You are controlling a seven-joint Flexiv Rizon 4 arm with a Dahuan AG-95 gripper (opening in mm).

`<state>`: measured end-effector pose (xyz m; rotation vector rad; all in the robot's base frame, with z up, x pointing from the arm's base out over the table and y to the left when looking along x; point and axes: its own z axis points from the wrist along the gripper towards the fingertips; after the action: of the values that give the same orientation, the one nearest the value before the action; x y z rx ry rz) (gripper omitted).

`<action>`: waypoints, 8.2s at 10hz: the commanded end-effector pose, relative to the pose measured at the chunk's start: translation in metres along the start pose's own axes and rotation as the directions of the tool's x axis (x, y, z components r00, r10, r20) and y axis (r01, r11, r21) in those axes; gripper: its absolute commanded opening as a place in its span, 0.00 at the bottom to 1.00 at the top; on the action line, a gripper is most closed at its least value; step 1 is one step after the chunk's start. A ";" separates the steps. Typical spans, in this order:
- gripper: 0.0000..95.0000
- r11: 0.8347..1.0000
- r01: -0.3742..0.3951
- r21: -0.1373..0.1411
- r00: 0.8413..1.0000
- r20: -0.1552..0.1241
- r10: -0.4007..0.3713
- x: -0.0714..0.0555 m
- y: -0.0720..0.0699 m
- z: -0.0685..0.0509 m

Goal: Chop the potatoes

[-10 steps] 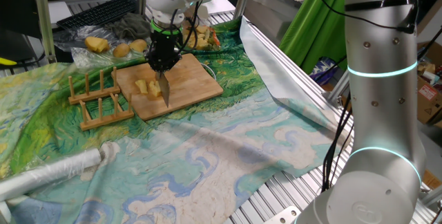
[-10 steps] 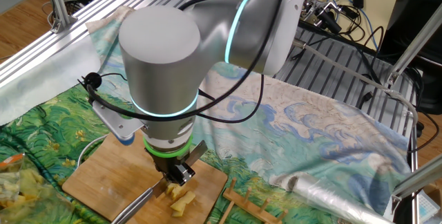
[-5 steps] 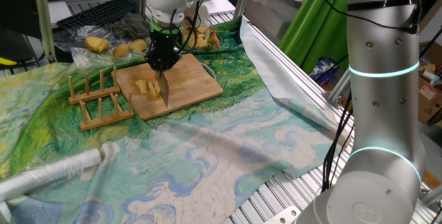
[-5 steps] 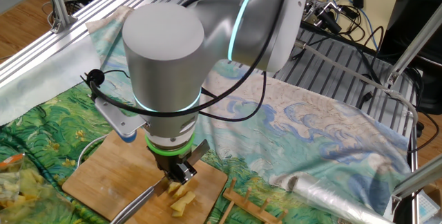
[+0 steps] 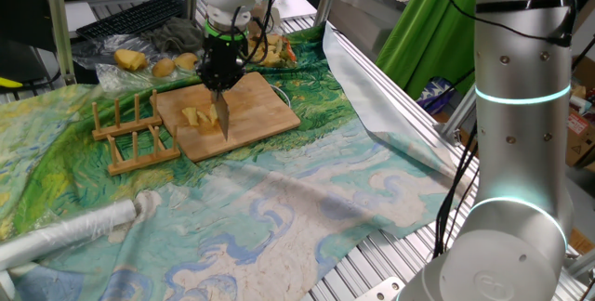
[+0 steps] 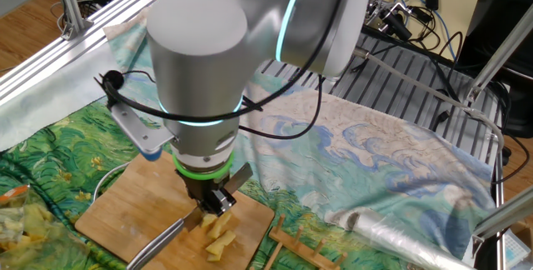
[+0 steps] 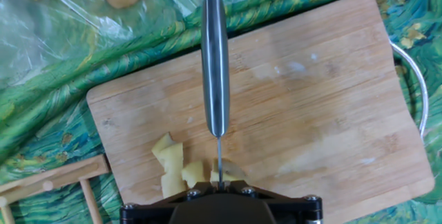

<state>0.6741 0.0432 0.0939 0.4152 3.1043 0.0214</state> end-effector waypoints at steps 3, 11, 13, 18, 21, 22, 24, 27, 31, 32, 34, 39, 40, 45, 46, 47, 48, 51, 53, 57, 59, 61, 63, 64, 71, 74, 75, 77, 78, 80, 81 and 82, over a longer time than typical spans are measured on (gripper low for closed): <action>0.00 1.000 -0.003 -0.001 1.000 0.013 0.003 -0.001 0.001 0.001; 0.00 1.000 -0.027 -0.012 0.999 0.026 0.027 -0.011 0.014 0.058; 0.00 1.000 -0.026 -0.007 0.999 0.021 0.026 -0.013 0.015 0.054; 0.00 0.999 -0.030 -0.014 0.999 0.028 0.030 -0.012 0.014 0.051; 0.40 0.999 -0.054 -0.008 0.998 0.011 0.054 -0.010 0.016 0.050; 0.40 0.998 -0.060 -0.004 0.998 0.010 0.060 -0.008 0.017 0.049; 0.40 0.998 -0.065 -0.001 0.998 0.001 0.065 -0.004 0.019 0.046; 0.40 0.999 -0.053 0.000 0.999 -0.007 0.053 0.004 0.018 0.042; 0.00 1.000 -0.018 0.008 0.999 -0.033 0.018 0.013 0.012 0.032; 0.00 1.000 -0.011 0.012 0.999 -0.032 0.011 0.014 0.011 0.031; 0.00 1.000 0.006 0.011 1.000 -0.029 -0.006 0.015 0.010 0.028; 0.00 1.000 0.010 0.020 1.000 -0.011 -0.010 0.015 0.009 0.026; 0.00 1.000 0.000 0.010 1.000 0.002 0.000 0.017 0.008 0.023; 0.00 1.000 -0.020 -0.005 0.998 0.061 0.020 0.016 0.008 0.017; 0.00 0.999 -0.035 -0.016 0.995 0.088 0.037 0.025 0.011 0.028; 0.00 0.998 -0.055 -0.010 0.986 0.160 0.055 0.042 0.018 0.056; 0.00 0.998 -0.063 0.022 0.981 0.188 0.058 0.052 0.023 0.077; 0.00 0.998 -0.058 0.021 0.986 0.158 0.054 0.046 0.020 0.060; 0.00 0.999 -0.041 0.026 0.991 0.126 0.038 0.030 0.021 0.054; 0.00 0.998 -0.046 0.030 0.991 0.123 0.042 0.031 0.022 0.053; 0.00 0.999 -0.037 0.028 0.992 0.123 0.033 0.026 0.022 0.055; 0.00 0.999 -0.020 0.034 0.994 0.104 0.017 0.017 0.021 0.047; 0.00 0.999 -0.010 0.031 0.994 0.107 0.007 0.008 0.022 0.053; 0.00 0.999 -0.004 0.032 0.995 0.102 0.000 0.004 0.021 0.051; 0.00 0.999 -0.012 0.032 0.997 0.082 0.009 -0.007 0.021 0.051; 0.40 0.999 -0.034 0.039 0.998 0.061 0.032 -0.008 0.022 0.053; 0.40 0.998 -0.036 0.043 0.998 0.062 0.034 -0.009 0.022 0.053; 0.60 0.998 -0.034 0.045 0.998 0.058 0.032 -0.012 0.023 0.053; 0.40 0.999 -0.028 0.045 0.998 0.051 0.026 -0.016 0.023 0.053; 0.40 0.999 -0.007 0.048 0.999 0.042 0.005 -0.023 0.022 0.051; 0.40 0.999 0.004 0.049 0.999 0.039 -0.006 -0.026 0.022 0.050; 0.20 0.999 0.017 0.047 0.999 0.031 -0.019 -0.028 0.021 0.048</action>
<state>0.7084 0.0568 0.0462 0.3869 3.0854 -0.0545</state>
